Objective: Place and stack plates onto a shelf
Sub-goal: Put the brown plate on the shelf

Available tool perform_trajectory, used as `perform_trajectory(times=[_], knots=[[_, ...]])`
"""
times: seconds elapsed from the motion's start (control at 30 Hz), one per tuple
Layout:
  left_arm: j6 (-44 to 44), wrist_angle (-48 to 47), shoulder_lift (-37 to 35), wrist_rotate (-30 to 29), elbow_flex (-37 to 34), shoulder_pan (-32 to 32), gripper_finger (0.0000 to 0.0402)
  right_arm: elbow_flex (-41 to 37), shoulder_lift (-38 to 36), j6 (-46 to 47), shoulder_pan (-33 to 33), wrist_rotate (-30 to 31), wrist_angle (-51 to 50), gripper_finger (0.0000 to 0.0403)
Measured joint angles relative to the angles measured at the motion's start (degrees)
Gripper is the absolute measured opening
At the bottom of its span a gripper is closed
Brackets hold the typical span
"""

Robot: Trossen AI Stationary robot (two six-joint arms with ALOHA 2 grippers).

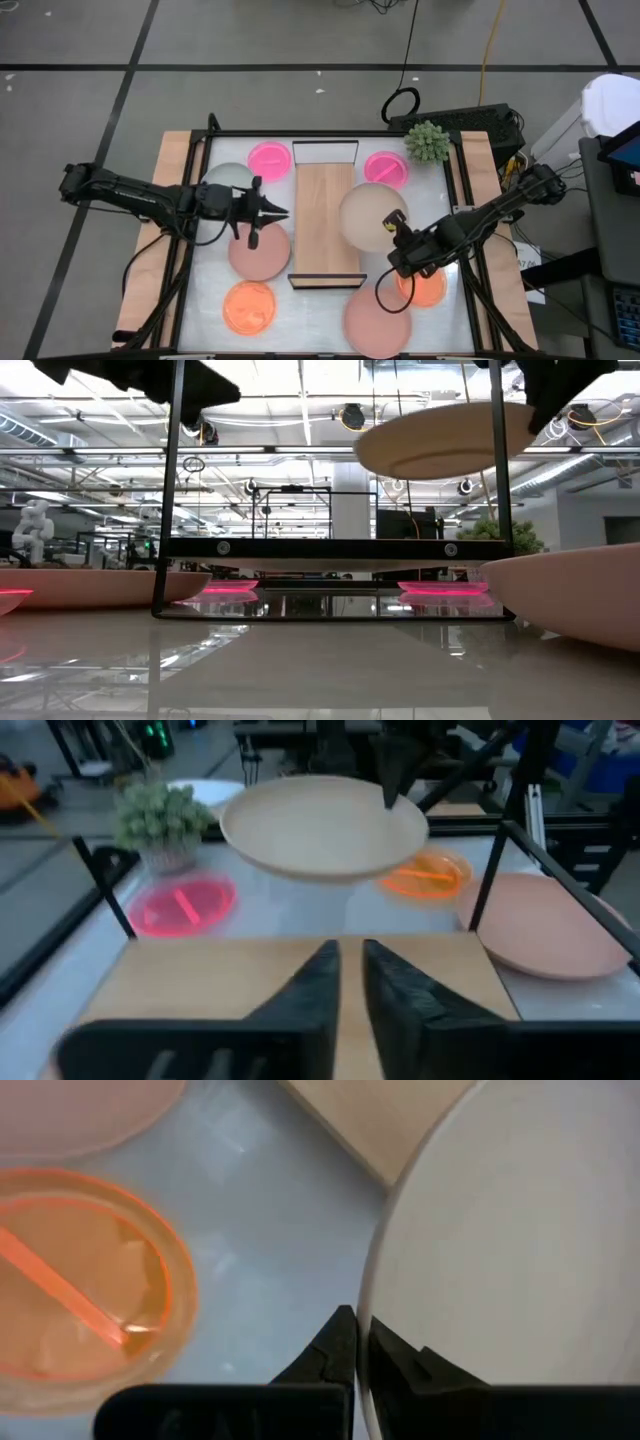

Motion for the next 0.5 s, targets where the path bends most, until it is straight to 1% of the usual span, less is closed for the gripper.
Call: perform_trajectory(times=[0.1, 0.2, 0.33, 0.43, 0.5], knots=[[4.46, 5.68, 2.74, -0.96, -0.01, -0.48, 0.0117, 0.54, -0.01, -7.26, 0.0, -0.07, 1.57, 0.0], [9.37, 10.91, 5.73, -1.49, -0.03, -1.19, 0.0164, 0.56, 0.0, -14.25, -0.29, -0.22, 5.22, 0.0], [17.22, 17.53, 8.77, -1.92, 0.04, -2.98, 0.0204, 0.56, -0.01, -21.42, -1.39, -0.8, 11.43, 0.0], [23.55, 15.58, 10.32, -1.9, 2.46, -5.31, 0.0214, 0.56, -0.01, -25.84, -2.99, -4.55, 14.65, 0.0], [26.69, 11.01, 11.07, -2.25, 5.7, -6.69, 0.0215, 0.56, 0.0, -27.81, -4.3, -7.07, 16.35, 0.0]])
